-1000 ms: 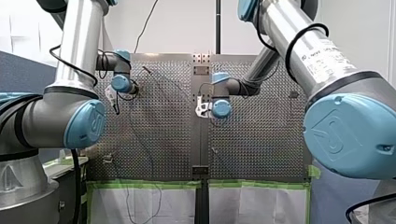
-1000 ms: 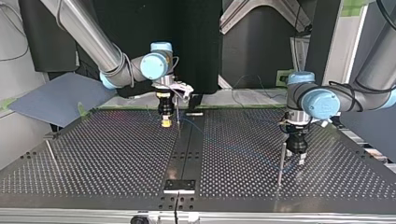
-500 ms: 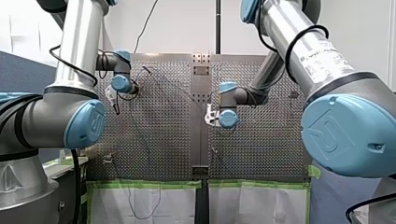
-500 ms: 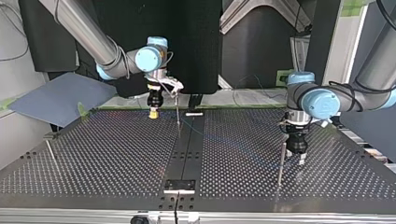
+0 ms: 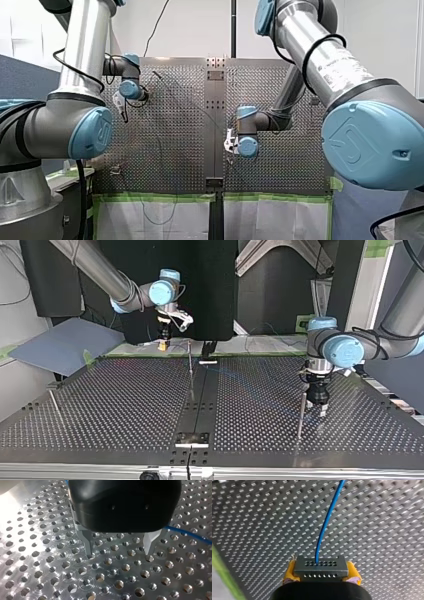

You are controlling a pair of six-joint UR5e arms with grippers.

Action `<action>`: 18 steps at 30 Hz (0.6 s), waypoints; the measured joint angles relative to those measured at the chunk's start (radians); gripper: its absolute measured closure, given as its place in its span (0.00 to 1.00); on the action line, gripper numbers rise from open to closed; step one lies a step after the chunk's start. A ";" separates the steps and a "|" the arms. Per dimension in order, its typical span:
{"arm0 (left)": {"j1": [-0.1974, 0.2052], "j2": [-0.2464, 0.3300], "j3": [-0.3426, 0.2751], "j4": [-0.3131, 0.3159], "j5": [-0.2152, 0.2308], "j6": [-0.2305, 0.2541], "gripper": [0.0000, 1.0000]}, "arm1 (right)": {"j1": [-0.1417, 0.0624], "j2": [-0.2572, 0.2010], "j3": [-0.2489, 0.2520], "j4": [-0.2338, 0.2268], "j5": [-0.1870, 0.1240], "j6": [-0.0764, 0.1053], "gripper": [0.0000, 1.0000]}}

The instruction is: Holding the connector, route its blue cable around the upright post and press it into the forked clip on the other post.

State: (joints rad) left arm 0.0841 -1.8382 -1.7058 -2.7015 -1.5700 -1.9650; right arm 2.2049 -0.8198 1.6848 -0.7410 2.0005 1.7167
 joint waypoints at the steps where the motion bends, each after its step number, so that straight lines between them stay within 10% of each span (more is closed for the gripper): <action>1: 0.000 0.000 0.000 0.000 0.000 0.000 0.00 | 0.001 0.007 0.007 -0.007 0.003 0.006 0.84; 18: 0.000 0.000 -0.001 0.000 0.000 0.000 0.00 | 0.012 0.152 0.152 -0.152 0.011 0.009 0.84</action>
State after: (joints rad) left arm 0.0842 -1.8384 -1.7066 -2.7015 -1.5703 -1.9650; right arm 2.2173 -0.6676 1.8371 -0.8934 2.0111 1.7256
